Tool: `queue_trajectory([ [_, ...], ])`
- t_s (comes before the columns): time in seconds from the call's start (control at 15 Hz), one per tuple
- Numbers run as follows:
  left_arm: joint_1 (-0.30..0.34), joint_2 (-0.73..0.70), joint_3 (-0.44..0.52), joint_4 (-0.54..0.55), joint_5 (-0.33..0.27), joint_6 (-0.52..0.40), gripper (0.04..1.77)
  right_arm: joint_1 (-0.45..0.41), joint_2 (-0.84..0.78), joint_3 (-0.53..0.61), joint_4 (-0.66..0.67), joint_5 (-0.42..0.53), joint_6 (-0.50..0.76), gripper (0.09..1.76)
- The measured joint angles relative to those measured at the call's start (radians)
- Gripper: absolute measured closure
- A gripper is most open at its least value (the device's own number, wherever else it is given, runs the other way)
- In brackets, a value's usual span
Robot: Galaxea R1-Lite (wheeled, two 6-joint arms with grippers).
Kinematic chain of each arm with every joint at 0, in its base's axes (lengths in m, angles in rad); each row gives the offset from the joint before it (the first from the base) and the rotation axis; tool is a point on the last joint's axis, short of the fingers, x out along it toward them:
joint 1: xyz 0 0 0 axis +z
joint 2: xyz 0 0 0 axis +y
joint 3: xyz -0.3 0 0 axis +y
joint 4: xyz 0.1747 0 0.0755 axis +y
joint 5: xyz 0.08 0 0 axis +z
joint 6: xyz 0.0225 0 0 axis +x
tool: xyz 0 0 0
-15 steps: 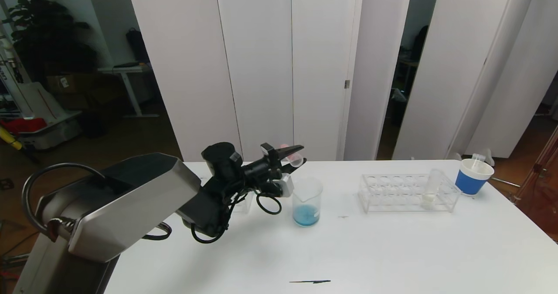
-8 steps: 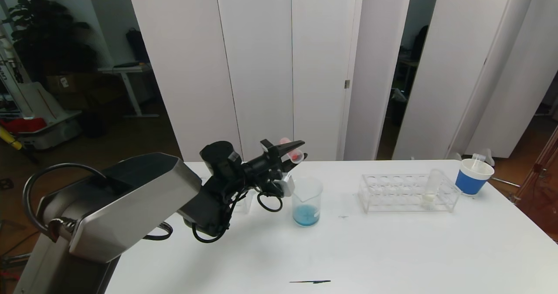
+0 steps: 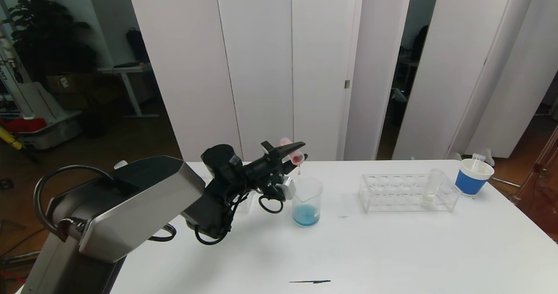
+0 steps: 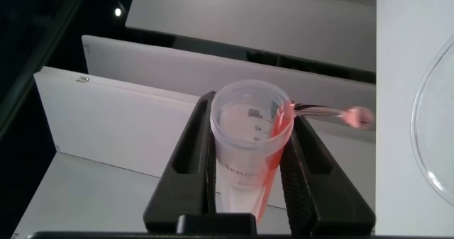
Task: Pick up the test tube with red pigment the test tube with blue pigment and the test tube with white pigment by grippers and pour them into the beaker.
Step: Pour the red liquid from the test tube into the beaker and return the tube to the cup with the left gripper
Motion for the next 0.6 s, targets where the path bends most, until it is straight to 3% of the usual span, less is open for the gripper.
queue_trajectory([
  [0.6,-0.003,0.017,-0.007,-0.015,0.002,0.039,1.21,0.0,0.0,0.0,0.0,0.0,0.0,0.1],
])
